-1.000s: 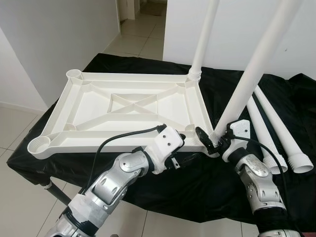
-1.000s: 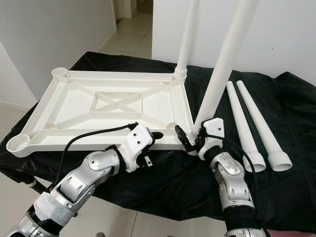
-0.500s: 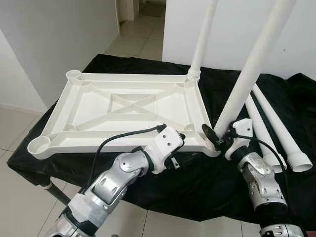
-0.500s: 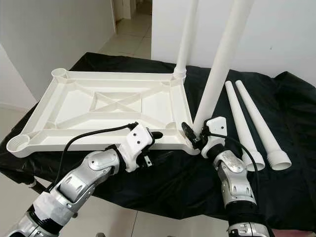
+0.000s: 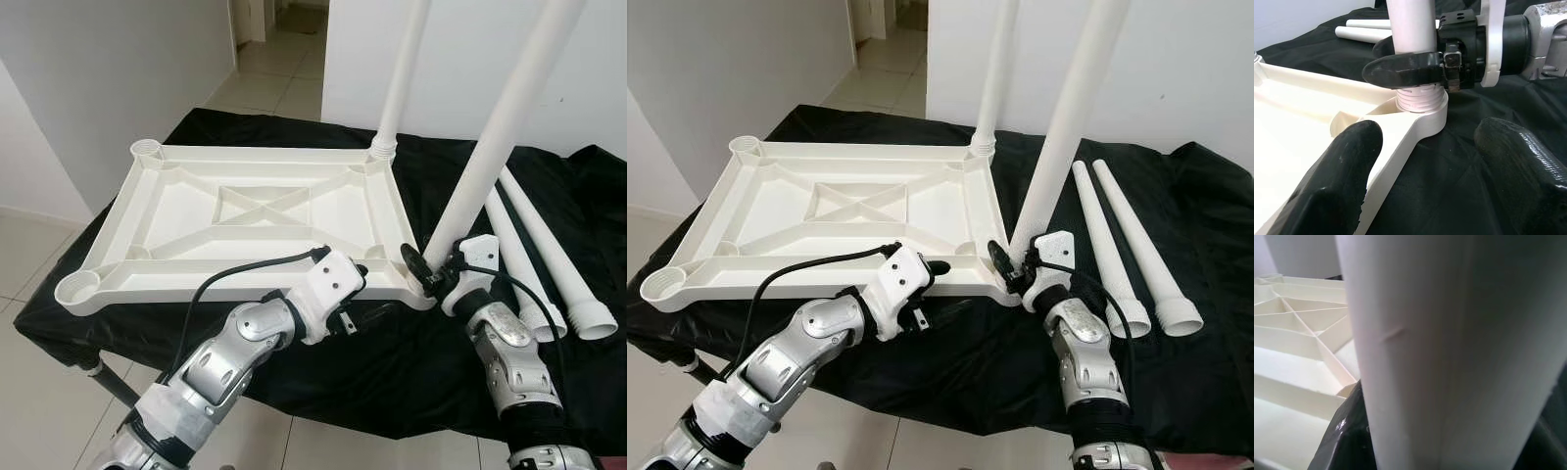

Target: Building children table

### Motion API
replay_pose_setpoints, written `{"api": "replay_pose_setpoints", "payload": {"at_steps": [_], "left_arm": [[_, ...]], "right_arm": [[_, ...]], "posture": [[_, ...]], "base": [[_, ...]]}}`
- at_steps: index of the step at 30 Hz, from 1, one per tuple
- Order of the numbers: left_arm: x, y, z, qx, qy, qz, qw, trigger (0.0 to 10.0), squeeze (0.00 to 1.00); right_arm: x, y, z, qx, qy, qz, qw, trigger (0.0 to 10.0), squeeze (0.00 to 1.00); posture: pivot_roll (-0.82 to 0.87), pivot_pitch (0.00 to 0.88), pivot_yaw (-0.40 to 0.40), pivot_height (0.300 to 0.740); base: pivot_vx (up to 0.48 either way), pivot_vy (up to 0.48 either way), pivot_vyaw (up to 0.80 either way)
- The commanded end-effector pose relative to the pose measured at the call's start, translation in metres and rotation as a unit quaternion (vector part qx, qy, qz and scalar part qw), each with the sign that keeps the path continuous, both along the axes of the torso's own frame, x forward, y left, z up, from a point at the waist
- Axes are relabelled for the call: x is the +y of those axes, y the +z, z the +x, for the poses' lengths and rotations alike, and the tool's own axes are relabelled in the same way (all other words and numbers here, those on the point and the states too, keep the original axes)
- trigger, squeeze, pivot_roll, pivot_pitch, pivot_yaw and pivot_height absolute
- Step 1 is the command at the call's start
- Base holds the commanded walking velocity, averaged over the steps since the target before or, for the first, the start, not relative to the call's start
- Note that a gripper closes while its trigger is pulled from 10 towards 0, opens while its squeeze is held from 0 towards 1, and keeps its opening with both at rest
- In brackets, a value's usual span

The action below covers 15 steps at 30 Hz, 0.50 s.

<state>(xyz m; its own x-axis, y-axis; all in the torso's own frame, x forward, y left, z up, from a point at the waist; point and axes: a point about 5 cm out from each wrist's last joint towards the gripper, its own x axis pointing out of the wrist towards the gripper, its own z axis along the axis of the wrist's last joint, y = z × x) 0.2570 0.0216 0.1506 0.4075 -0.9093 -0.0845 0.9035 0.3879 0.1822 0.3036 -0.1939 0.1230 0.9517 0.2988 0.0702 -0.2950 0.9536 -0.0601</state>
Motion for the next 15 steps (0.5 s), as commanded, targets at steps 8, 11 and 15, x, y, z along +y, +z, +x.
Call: {"api": "replay_pose_setpoints", "payload": {"at_steps": [8,11,15], "left_arm": [[-0.001,-0.001,-0.004,-0.004,-0.036,0.013,0.999,10.0,0.00],[0.000,-0.001,-0.005,-0.007,-0.037,0.018,0.999,10.0,0.00],[0.002,-0.001,-0.003,-0.010,-0.033,0.020,0.999,10.0,0.00]], "right_arm": [[0.012,-0.013,-0.005,0.046,-0.080,0.030,0.995,10.0,0.00],[0.025,-0.018,-0.015,0.047,-0.132,0.051,0.989,10.0,0.00],[0.025,-0.020,-0.020,0.050,-0.203,0.060,0.976,10.0,0.00]], "posture": [[-0.08,0.000,-0.004,0.740],[-0.08,0.000,-0.012,0.740],[-0.07,0.000,-0.020,0.740]], "base": [[0.000,0.000,0.00],[0.000,0.000,0.00],[0.000,0.000,0.00]]}}
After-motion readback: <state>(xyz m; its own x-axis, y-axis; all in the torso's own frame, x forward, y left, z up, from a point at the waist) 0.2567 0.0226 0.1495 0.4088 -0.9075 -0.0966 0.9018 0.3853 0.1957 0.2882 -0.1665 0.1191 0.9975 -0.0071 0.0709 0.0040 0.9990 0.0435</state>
